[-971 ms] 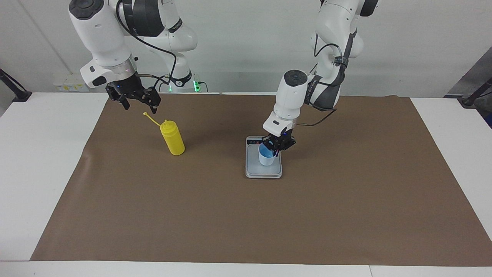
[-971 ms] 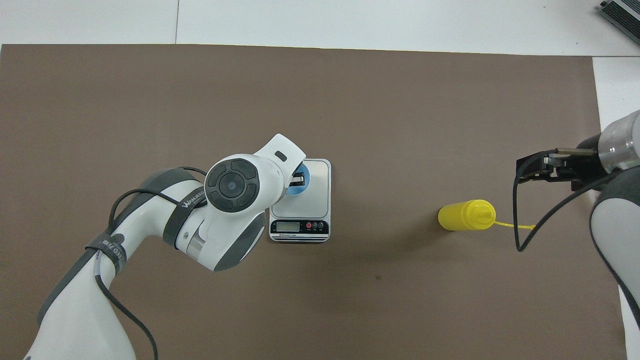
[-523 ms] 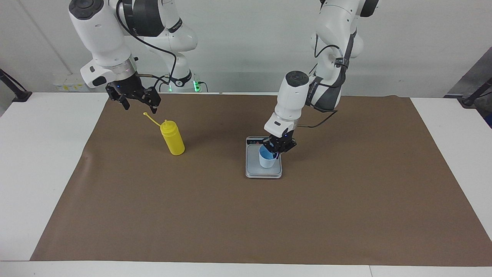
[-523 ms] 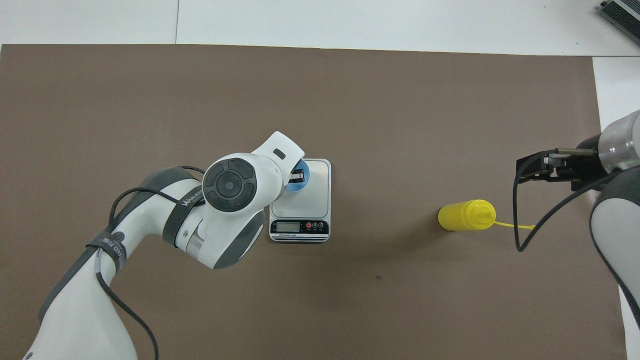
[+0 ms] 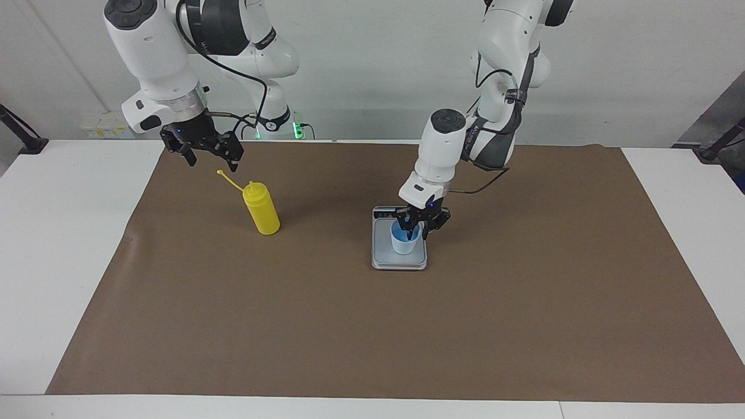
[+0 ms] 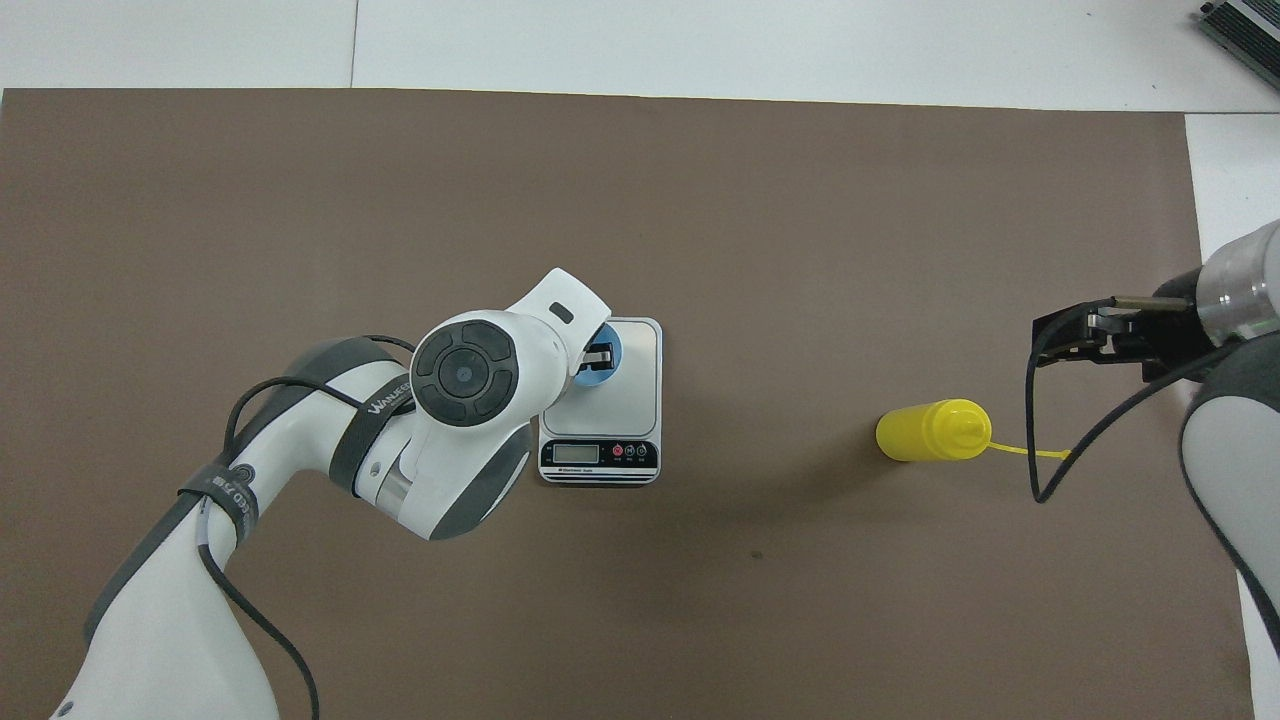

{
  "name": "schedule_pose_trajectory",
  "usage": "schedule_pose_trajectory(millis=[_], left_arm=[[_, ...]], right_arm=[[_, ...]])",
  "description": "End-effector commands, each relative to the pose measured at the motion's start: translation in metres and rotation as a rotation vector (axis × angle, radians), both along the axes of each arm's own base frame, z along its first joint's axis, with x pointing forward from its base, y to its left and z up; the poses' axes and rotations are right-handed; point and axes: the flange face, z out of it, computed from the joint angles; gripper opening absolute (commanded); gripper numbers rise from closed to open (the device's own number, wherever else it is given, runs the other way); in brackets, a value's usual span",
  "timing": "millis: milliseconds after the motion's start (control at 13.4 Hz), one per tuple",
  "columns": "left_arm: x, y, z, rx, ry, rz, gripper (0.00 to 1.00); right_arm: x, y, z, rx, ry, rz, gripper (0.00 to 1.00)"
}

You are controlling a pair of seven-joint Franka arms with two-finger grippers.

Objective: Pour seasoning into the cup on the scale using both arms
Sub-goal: 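Lower the cup onto the scale and open the left gripper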

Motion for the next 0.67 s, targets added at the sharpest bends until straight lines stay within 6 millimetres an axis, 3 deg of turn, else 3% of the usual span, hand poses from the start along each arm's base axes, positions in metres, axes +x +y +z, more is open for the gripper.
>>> schedule_pose_trajectory(millis=[0,299,597], left_arm=[[0.010,0.011,0.022,0.029,-0.004,0.023,1.00],[0.039,0.066,0.089,0.069,-0.010,0.018,1.00],[0.047,0.129,0.122,0.121,0.008,-0.070,1.00]], right_arm=[[-0.001,-0.004,0.004,0.006,0.005,0.016,1.00],[-0.001,-0.004,0.004,0.006,0.007,0.016,1.00],[-0.001,-0.004,0.004,0.006,0.005,0.016,1.00]])
